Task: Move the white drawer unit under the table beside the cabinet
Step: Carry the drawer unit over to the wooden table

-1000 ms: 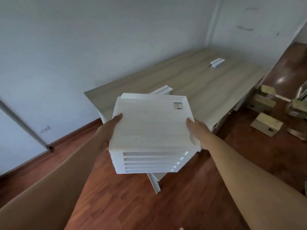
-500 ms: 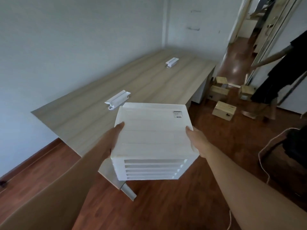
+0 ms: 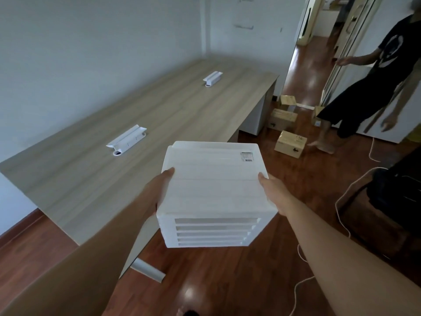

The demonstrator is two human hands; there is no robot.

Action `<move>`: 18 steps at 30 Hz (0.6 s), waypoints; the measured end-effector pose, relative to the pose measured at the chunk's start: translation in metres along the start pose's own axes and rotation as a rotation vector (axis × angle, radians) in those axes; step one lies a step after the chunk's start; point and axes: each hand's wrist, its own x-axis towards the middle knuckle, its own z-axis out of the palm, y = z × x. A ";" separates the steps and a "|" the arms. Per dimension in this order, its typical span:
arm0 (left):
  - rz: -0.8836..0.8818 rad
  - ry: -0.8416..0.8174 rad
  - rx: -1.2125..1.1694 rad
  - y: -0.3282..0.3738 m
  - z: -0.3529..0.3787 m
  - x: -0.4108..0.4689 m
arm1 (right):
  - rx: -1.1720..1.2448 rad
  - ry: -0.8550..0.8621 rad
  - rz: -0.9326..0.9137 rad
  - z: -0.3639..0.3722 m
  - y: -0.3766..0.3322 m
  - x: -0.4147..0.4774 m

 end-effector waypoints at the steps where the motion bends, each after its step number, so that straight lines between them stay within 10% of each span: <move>1: 0.011 0.000 0.023 0.008 0.014 0.002 | 0.003 0.001 0.007 -0.009 -0.001 0.011; 18: -0.101 -0.248 0.053 0.074 0.125 0.169 | -0.044 0.019 0.100 -0.097 -0.034 0.205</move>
